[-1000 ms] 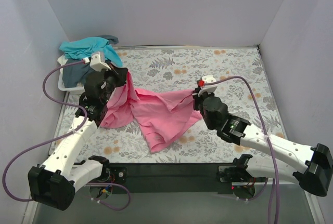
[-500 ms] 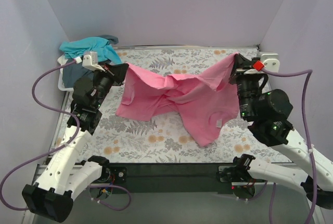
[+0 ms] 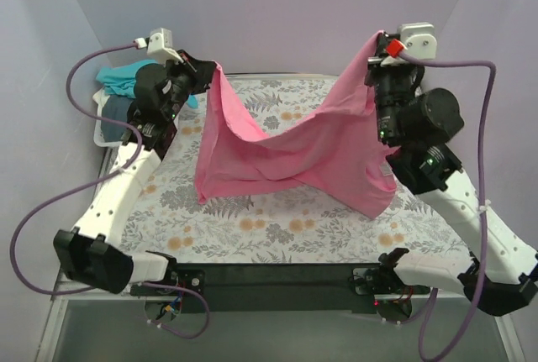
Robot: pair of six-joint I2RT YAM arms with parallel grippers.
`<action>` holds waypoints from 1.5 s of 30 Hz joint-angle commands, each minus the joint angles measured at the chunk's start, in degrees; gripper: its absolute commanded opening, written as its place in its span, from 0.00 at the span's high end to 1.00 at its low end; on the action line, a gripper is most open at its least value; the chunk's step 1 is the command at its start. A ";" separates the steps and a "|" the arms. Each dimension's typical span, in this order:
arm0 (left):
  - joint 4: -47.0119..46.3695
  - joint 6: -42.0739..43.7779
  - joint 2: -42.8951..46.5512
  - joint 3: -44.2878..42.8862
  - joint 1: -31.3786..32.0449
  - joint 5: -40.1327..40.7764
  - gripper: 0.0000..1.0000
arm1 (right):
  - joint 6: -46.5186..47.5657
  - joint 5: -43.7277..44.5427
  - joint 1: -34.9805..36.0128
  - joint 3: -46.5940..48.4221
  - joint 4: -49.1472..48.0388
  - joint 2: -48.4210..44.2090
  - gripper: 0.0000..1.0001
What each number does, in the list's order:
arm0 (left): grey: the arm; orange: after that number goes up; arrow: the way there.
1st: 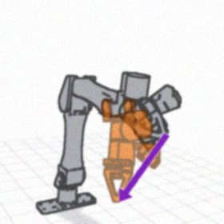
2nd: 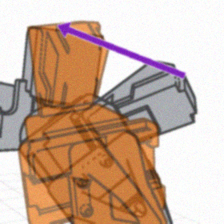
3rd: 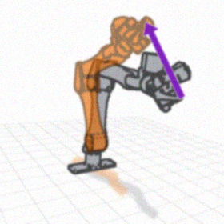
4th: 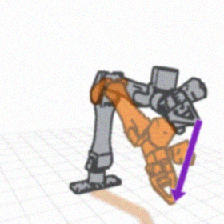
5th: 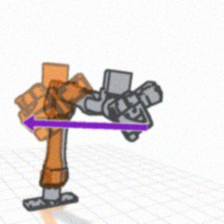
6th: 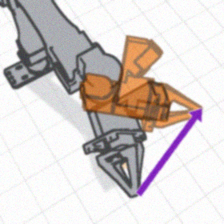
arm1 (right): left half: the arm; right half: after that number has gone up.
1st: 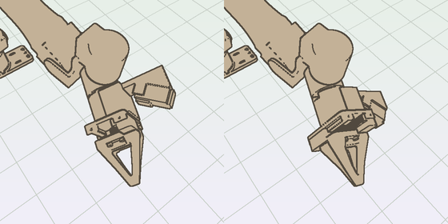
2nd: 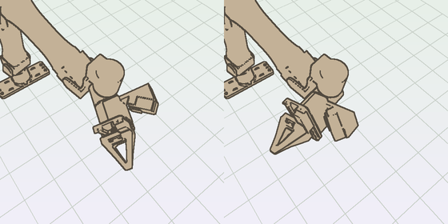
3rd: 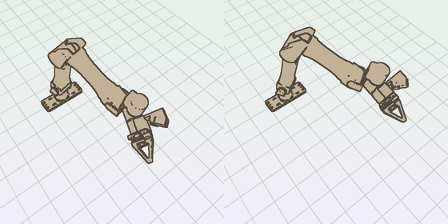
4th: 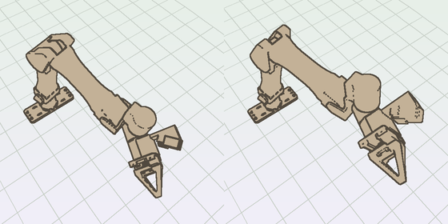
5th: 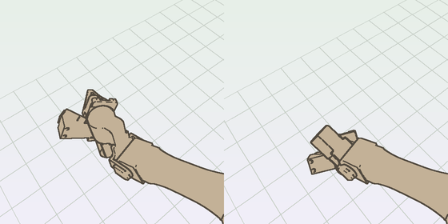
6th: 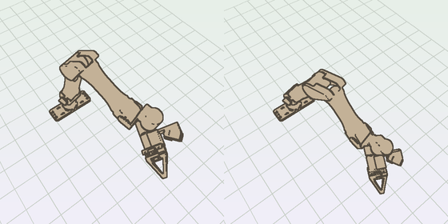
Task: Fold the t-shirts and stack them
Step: Flatten the tshirt out
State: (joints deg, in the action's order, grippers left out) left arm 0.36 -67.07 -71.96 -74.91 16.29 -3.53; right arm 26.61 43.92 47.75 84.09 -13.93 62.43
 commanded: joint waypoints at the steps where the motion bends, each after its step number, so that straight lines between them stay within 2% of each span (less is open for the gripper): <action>1: 4.20 1.24 -5.09 -5.40 -1.96 1.34 1.00 | -4.96 -9.88 -10.51 4.31 4.58 4.86 0.99; 2: 4.47 1.24 -6.42 -6.55 -2.58 0.81 1.00 | -9.78 -12.52 -13.18 4.58 5.66 6.11 0.99; 5: 4.56 0.97 -11.69 -10.68 -4.95 -1.64 1.00 | -15.95 -20.35 -21.27 4.59 6.37 10.94 0.99; 10: 5.53 0.10 -23.45 -20.17 -8.72 -5.78 1.00 | -23.18 -33.18 -32.86 9.67 6.73 21.73 0.99; 13: 4.74 -0.17 -30.50 -31.56 -10.31 -9.29 1.00 | -24.50 -37.68 -37.01 17.75 6.73 29.29 0.99; 16: 5.78 -0.08 -37.60 -41.33 -11.20 -13.60 1.00 | -25.03 -40.14 -39.82 30.39 7.51 36.67 0.99; 17: 6.40 0.35 -39.55 -49.11 -11.37 -14.39 1.00 | -24.77 -40.32 -40.36 34.34 8.30 38.53 0.99; 18: 6.93 0.45 -43.14 -52.58 -11.72 -16.14 1.00 | -24.68 -41.28 -41.32 43.34 10.05 40.55 0.99; 20: 7.55 0.01 -45.97 -61.09 -12.25 -18.08 1.00 | -24.41 -41.55 -42.03 51.39 11.47 45.48 0.99; 21: 6.94 -0.43 -47.38 -62.36 -12.69 -20.18 1.00 | -24.24 -42.07 -42.64 56.31 11.47 46.63 0.99; 23: 3.09 -1.04 -47.13 -62.46 -12.95 -22.12 1.00 | -23.28 -42.08 -43.09 56.62 9.81 45.85 0.99; 25: -5.31 -1.22 -44.24 -56.85 -13.13 -25.01 1.00 | -21.96 -41.64 -43.44 51.39 5.86 42.01 0.99; 30: -17.13 -1.31 -37.65 -45.34 -13.74 -31.08 1.00 | -19.50 -42.25 -44.85 37.66 2.25 33.38 0.99; 32: -21.97 -1.40 -35.62 -37.35 -13.75 -34.85 1.00 | -18.97 -41.99 -44.93 26.87 0.32 28.46 0.99; 33: -22.94 -1.31 -33.79 -34.62 -13.75 -35.92 1.00 | -18.70 -42.25 -45.02 23.17 -2.39 24.62 0.99; 34: -23.56 -0.79 -32.72 -28.33 -13.83 -36.54 1.00 | -18.44 -42.51 -45.11 19.48 -4.07 22.84 0.99; 35: -23.65 -0.09 -31.50 -25.14 -13.83 -37.07 1.00 | -18.26 -42.78 -45.11 12.65 -5.13 21.34 0.99; 37: -25.22 1.49 -26.84 -16.71 -13.75 -36.82 1.00 | -17.74 -43.48 -45.11 7.08 -6.02 17.57 0.99; 38: -26.19 2.55 -25.00 -7.62 -13.75 -36.46 1.00 | -17.73 -43.48 -45.11 4.18 -6.02 16.15 0.99; 40: -28.73 3.61 -19.98 0.00 -13.75 -35.76 1.00 | -19.22 -43.48 -45.11 -6.01 -7.33 11.34 0.99; 41: -28.66 4.31 -18.58 6.73 -13.75 -35.58 1.00 | -19.92 -43.48 -45.11 -9.44 -7.86 9.48 0.99; 42: -28.31 4.84 -15.95 9.32 -13.75 -35.23 1.00 | -20.71 -43.48 -44.94 -16.61 -8.73 7.46 0.99; 45: -25.59 6.07 -12.08 18.10 -13.66 -33.48 1.00 | -23.18 -43.48 -44.59 -27.62 -9.18 -2.89 0.99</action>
State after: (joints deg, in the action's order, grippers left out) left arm -24.01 -63.96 -90.83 -62.59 2.83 -37.89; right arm 6.13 0.71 2.92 62.81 -17.41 68.45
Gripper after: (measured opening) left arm 0.015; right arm 0.016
